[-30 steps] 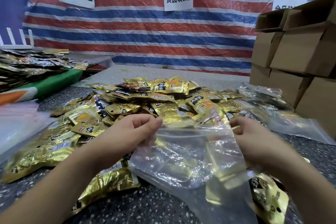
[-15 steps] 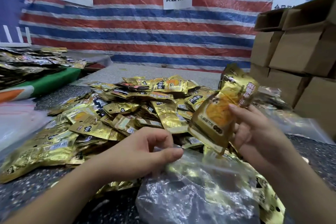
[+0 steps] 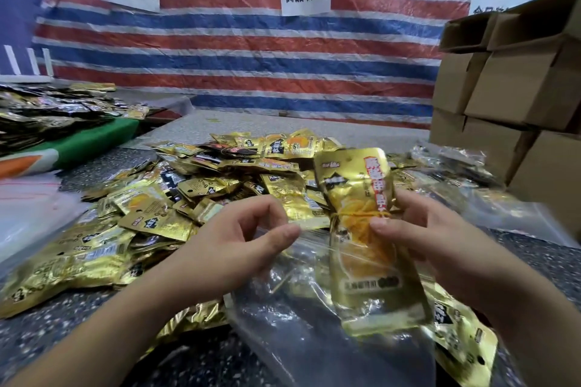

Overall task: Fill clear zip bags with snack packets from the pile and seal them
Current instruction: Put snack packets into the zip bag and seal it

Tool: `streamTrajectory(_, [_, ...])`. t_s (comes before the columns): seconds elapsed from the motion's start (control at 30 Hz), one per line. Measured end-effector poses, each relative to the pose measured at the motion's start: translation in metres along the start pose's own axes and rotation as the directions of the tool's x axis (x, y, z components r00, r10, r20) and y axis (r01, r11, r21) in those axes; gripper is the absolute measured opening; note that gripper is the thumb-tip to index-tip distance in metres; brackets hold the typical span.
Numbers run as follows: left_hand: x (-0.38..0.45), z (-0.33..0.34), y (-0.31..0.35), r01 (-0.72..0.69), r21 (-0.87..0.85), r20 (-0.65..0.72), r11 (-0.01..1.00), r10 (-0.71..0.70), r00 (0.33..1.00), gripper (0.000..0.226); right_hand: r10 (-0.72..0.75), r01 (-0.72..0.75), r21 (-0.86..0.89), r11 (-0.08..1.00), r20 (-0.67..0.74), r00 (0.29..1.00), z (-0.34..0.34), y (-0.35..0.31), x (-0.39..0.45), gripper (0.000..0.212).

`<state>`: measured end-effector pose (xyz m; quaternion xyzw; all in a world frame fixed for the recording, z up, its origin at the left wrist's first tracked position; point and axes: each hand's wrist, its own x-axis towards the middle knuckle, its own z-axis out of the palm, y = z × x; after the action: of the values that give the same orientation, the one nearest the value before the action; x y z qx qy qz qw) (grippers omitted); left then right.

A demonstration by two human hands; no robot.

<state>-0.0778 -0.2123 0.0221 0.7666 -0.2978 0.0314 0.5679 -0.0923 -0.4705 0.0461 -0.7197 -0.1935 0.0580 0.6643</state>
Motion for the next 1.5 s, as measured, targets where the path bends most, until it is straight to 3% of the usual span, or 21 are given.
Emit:
streamTrajectory(0.2, [0.003, 0.005, -0.004, -0.024, 0.012, -0.09, 1.0, 0.025, 0.996, 0.018, 0.087, -0.075, -0.103, 0.992, 0.123, 0.989, 0.005, 0.003, -0.001, 0.03])
streamTrajectory(0.4, [0.002, 0.012, -0.002, -0.042, -0.09, -0.187, 0.995, 0.024, 0.982, 0.023, 0.063, -0.054, -0.079, 0.995, 0.108, 0.992, 0.016, 0.006, 0.001, 0.013])
streamTrajectory(0.5, [0.004, 0.015, -0.004, -0.054, -0.131, -0.241, 0.99, 0.021, 0.97, 0.028, 0.032, -0.022, -0.121, 0.992, 0.08, 0.996, 0.022, 0.009, 0.001, 0.018])
streamTrajectory(0.6, [0.006, 0.015, 0.0, 0.028, -0.153, -0.296, 0.988, -0.073, 0.952, 0.035, -0.019, 0.021, -0.103, 0.995, 0.015, 1.0, 0.021, 0.011, 0.003, 0.023])
streamTrajectory(0.77, [0.004, 0.009, -0.002, 0.201, -0.095, -0.193, 0.975, -0.216, 0.957, 0.057, -0.014, 0.011, -0.087, 0.996, -0.036, 0.999, 0.019, 0.011, 0.003, 0.034])
streamTrajectory(0.93, [0.004, 0.017, -0.002, 0.127, -0.156, -0.174, 0.98, -0.153, 0.973, 0.048, 0.026, -0.032, -0.119, 0.992, -0.052, 0.998, 0.025, 0.013, 0.004, 0.025])
streamTrajectory(1.07, [0.003, 0.02, -0.006, 0.1, -0.029, -0.211, 0.995, -0.104, 0.972, 0.064, -0.05, 0.028, -0.259, 0.965, -0.076, 0.996, 0.031, 0.016, 0.006, 0.033])
streamTrajectory(1.17, [0.002, 0.023, -0.005, 0.079, 0.002, -0.236, 0.997, -0.076, 0.969, 0.059, -0.06, 0.048, -0.375, 0.926, -0.022, 0.998, 0.026, 0.013, 0.004, 0.035])
streamTrajectory(1.3, [0.0, 0.027, -0.004, 0.059, 0.025, -0.221, 0.998, -0.052, 0.974, 0.065, -0.087, 0.094, -0.457, 0.884, 0.037, 0.996, 0.021, 0.005, 0.0, 0.019])
streamTrajectory(1.5, [-0.004, 0.027, 0.0, 0.08, 0.018, -0.225, 0.997, -0.074, 0.971, 0.073, -0.115, 0.124, -0.599, 0.791, 0.052, 0.992, 0.022, 0.002, -0.002, 0.021])
